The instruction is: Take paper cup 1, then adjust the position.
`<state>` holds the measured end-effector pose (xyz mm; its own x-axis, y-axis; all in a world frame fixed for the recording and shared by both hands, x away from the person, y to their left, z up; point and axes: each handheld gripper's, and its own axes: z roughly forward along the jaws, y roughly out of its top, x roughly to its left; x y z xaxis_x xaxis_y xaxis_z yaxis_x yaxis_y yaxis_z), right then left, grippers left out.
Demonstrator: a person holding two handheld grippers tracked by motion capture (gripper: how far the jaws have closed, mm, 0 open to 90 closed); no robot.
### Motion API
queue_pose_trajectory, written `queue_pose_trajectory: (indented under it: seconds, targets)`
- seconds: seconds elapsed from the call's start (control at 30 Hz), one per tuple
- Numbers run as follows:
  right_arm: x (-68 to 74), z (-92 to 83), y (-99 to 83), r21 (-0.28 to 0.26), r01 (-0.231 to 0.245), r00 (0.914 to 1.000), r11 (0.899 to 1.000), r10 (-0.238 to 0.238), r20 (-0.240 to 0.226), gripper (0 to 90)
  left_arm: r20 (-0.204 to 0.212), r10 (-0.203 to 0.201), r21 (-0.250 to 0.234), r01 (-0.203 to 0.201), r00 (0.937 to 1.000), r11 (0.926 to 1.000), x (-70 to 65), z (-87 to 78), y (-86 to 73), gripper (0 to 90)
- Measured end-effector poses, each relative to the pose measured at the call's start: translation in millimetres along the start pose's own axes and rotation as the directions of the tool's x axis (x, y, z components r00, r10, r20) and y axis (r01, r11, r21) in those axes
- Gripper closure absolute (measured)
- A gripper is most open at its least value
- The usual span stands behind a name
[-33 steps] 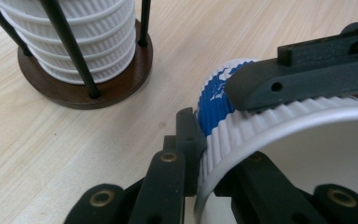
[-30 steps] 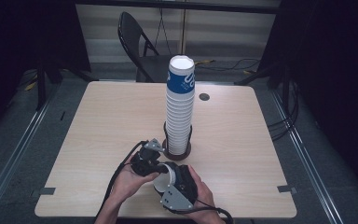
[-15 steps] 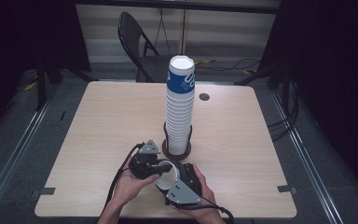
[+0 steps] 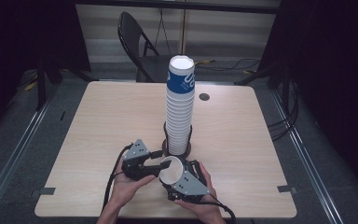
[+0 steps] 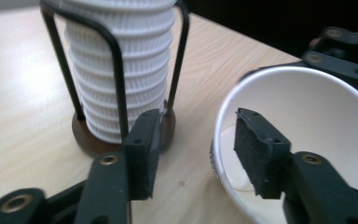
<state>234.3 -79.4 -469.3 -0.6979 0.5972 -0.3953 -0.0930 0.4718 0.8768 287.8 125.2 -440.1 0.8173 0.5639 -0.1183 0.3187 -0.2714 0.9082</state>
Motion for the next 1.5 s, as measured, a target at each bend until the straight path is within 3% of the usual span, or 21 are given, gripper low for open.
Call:
queue_pose_trajectory:
  seconds: [0.23,0.37,0.53,0.63,0.9,1.07,1.2,1.3,1.37,1.5]
  targets:
    - [-10.5,-2.0,-6.3,-0.001,-0.107,0.9942,0.994,0.107,0.009,17.3,-0.027,-0.007,-0.081,0.005,0.9996,0.9967,4.5,-7.9,-5.8,37.3]
    - [-16.2,-4.0,-10.1,0.001,-0.155,0.9876,0.988,0.155,0.021,17.4,-0.05,-0.026,-0.151,0.018,0.9984,0.9884,9.0,-15.4,-9.0,33.7]
    - [-25.3,-8.8,-14.7,-0.007,-0.214,0.9759,0.977,0.214,0.042,17.4,-0.092,-0.021,-0.142,0.008,0.9955,0.9898,13.0,-18.7,-14.7,29.2]
    - [-35.4,-11.1,-18.7,-0.017,-0.258,0.9638,0.966,0.259,0.064,17.4,-0.117,-0.021,-0.138,0.005,0.9929,0.9904,15.2,-19.0,-21.5,27.3]
    - [-52.6,-15.0,-23.7,-0.019,-0.306,0.9431,0.952,0.306,0.13,17.4,-0.14,-0.078,-0.149,0.057,0.9871,0.9872,19.3,-18.8,-40.5,24.0]
    - [-67.7,-18.0,-25.0,-0.021,-0.344,0.9237,0.939,0.343,0.172,17.4,-0.162,-0.092,-0.161,0.066,0.9826,0.9848,21.4,-21.5,-49.7,20.1]
    - [-83.3,-20.1,-27.7,-0.036,-0.383,0.9014,0.923,0.382,0.205,17.4,-0.184,-0.112,-0.166,0.081,0.9766,0.9827,24.2,-23.7,-57.6,17.9]
    - [-96.2,-21.1,-30.1,-0.044,-0.402,0.8854,0.915,0.4,0.237,17.4,-0.199,-0.111,-0.173,0.077,0.9736,0.9819,24.4,-25.0,-62.0,16.9]
    - [-103.5,-21.4,-31.4,-0.046,-0.405,0.8794,0.913,0.402,0.254,17.4,-0.199,-0.109,-0.166,0.076,0.9739,0.9832,24.8,-25.4,-63.5,16.8]
    - [-118.0,-23.2,-32.2,-0.056,-0.42,0.8633,0.906,0.418,0.283,17.4,-0.236,-0.083,-0.166,0.044,0.9683,0.9852,23.0,-25.1,-67.4,16.5]
